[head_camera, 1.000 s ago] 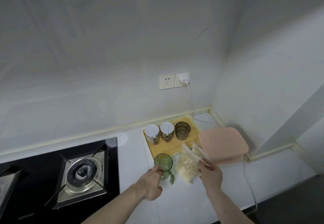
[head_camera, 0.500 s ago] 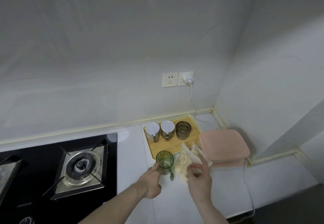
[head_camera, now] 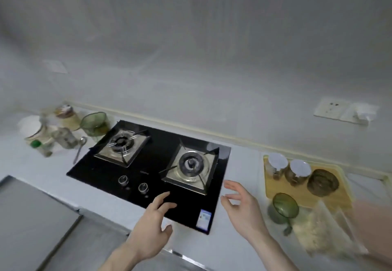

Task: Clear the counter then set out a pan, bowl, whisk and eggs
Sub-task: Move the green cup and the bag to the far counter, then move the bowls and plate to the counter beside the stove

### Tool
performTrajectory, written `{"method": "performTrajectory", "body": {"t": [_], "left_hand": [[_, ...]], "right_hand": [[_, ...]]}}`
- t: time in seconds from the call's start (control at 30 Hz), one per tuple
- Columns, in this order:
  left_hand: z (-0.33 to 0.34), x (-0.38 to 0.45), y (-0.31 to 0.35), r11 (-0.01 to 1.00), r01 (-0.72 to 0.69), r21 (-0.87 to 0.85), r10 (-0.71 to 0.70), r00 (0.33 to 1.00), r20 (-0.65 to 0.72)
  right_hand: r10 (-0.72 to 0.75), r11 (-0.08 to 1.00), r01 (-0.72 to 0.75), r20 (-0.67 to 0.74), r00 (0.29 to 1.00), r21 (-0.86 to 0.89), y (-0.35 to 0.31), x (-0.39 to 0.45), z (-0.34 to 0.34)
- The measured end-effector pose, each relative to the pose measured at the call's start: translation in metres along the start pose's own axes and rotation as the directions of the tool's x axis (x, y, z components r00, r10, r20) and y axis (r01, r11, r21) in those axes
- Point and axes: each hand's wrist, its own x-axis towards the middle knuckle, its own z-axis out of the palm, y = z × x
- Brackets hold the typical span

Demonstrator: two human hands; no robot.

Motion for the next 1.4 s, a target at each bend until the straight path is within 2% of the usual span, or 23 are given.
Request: {"method": "performTrajectory", "body": {"t": [0.1, 0.17, 0.33, 0.53, 0.7, 0.83, 1.07, 1.4], "left_hand": [[-0.041, -0.048, -0.034, 0.991, 0.133, -0.032, -0.136, 0.984, -0.116], [-0.065, -0.088, -0.058, 0.975, 0.217, -0.05, -0.223, 0.953, -0.207], [-0.111, -0.186, -0.113, 0.949, 0.307, -0.074, -0.314, 0.886, -0.343], [-0.166, -0.289, -0.174, 0.92, 0.382, -0.092, -0.38, 0.806, -0.453], [-0.194, -0.342, -0.224, 0.895, 0.427, -0.132, -0.437, 0.775, -0.456], [-0.212, -0.353, -0.256, 0.9, 0.412, -0.144, -0.427, 0.758, -0.493], [-0.251, -0.336, -0.31, 0.874, 0.452, -0.179, -0.478, 0.732, -0.486], [-0.331, -0.304, -0.4, 0.776, 0.576, -0.259, -0.614, 0.595, -0.518]], "right_hand": [[-0.025, 1.0, 0.021, 0.166, 0.986, 0.022, -0.038, -0.002, 0.045], [-0.091, 0.996, 0.088, 0.273, 0.958, 0.024, -0.068, -0.01, 0.086], [-0.201, 0.978, 0.203, 0.468, 0.861, 0.045, -0.127, -0.044, 0.189], [-0.225, 0.969, 0.239, 0.585, 0.779, 0.055, -0.18, -0.101, 0.299], [-0.227, 0.963, 0.266, 0.633, 0.74, 0.035, -0.203, -0.136, 0.363], [-0.204, 0.962, 0.272, 0.658, 0.724, -0.001, -0.226, -0.14, 0.398], [-0.223, 0.959, 0.281, 0.683, 0.696, 0.027, -0.251, -0.099, 0.477], [-0.27, 0.93, 0.36, 0.805, 0.528, 0.076, -0.317, -0.013, 0.633]]}}
